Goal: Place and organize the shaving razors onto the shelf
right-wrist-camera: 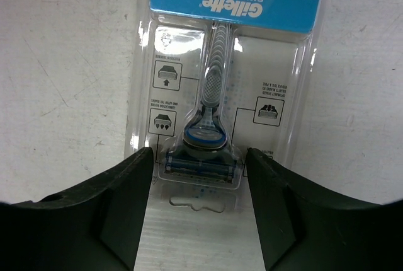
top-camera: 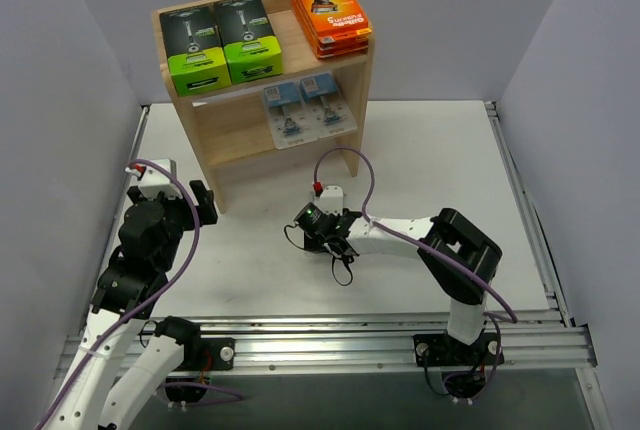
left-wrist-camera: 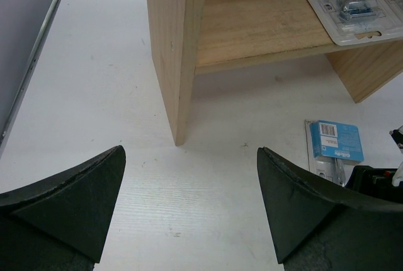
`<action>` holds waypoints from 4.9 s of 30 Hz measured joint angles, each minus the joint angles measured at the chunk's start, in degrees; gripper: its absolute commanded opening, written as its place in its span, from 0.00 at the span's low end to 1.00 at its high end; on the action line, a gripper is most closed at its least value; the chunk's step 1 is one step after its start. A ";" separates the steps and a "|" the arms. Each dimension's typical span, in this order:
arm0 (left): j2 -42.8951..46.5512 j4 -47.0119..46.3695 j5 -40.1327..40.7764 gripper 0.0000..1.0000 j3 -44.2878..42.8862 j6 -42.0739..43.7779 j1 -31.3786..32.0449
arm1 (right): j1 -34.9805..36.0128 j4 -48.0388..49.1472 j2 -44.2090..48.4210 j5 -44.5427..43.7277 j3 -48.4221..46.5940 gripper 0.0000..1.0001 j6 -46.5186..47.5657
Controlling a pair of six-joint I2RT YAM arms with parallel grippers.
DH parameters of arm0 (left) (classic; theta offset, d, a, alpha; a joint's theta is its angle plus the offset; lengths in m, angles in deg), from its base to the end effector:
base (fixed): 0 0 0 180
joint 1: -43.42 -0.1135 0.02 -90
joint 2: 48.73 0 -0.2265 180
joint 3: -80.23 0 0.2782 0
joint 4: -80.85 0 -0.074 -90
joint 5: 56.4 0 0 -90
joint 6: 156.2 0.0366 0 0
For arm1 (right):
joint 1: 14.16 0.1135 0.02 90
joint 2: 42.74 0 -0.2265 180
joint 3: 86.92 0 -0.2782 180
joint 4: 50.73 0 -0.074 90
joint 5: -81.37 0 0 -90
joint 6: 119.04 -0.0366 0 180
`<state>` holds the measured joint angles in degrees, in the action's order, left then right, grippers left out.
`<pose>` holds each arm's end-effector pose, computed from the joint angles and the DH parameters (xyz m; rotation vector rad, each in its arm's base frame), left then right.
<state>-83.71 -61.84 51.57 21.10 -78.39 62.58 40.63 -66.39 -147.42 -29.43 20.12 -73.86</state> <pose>0.1872 -0.0531 0.3324 -0.1144 1.7868 -0.1103 0.2339 0.3090 0.1067 -0.0368 2.3689 0.4242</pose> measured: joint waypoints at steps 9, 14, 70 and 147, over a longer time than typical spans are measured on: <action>0.26 0.00 -0.37 0.94 0.33 0.00 0.50 | 1.31 -1.46 -0.09 -1.70 -0.02 0.48 -0.83; 0.44 0.00 -0.42 0.94 0.33 0.00 0.68 | 1.57 -1.66 -0.22 -2.45 -0.13 0.38 -1.27; 4.68 -0.02 5.40 0.94 1.01 0.42 1.38 | 16.98 -11.93 22.08 11.85 -7.13 0.00 16.72; 6.82 -0.68 8.55 0.94 1.27 0.87 3.37 | 5.79 12.44 -7.98 -7.34 -41.44 0.00 37.68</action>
<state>-76.89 -62.52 60.12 22.37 -77.52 65.94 46.42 -53.95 -155.40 -36.78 -21.32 -36.17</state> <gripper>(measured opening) 0.941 0.468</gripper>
